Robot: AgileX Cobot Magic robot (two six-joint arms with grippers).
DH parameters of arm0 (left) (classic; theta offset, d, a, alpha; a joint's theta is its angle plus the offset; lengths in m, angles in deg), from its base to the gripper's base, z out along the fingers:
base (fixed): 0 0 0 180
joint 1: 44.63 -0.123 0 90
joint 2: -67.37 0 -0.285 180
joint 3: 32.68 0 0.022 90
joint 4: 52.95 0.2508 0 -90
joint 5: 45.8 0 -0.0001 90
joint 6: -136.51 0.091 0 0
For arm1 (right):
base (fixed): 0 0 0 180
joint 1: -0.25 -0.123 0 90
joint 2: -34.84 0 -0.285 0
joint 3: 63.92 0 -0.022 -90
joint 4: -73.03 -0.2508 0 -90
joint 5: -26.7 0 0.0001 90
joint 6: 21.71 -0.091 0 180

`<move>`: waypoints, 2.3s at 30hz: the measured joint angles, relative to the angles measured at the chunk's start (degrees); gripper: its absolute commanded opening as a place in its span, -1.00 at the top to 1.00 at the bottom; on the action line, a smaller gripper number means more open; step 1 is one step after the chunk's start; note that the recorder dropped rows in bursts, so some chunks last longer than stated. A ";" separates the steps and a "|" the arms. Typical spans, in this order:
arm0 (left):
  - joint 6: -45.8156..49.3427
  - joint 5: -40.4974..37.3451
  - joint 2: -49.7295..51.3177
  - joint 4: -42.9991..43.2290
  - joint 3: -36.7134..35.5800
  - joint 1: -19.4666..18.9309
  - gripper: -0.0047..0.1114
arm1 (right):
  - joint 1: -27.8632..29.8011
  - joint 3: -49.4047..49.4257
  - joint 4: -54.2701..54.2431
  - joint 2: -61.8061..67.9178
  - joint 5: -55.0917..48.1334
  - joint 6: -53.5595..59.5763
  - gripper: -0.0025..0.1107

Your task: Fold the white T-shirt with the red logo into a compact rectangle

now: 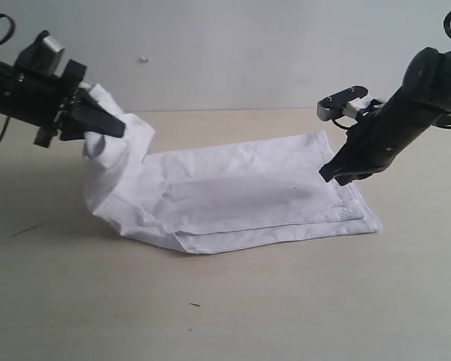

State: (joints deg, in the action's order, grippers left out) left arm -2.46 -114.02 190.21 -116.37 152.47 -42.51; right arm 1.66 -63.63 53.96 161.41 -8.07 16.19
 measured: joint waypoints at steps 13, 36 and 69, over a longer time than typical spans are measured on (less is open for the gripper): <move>-2.50 19.82 5.29 -8.79 7.62 21.81 0.92 | 0.00 0.00 9.80 -5.52 0.85 -14.34 0.96; -10.64 24.70 29.07 -11.38 33.43 34.73 -0.63 | 0.00 0.00 12.03 -7.58 0.03 -19.86 0.96; -26.93 -1.15 30.95 27.71 39.18 24.47 0.00 | 0.00 0.00 -0.93 3.21 1.48 -6.45 0.96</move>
State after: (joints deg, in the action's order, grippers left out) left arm -29.39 -115.17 221.16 -88.66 191.65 -18.04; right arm 1.66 -63.63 53.03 164.62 -6.60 9.74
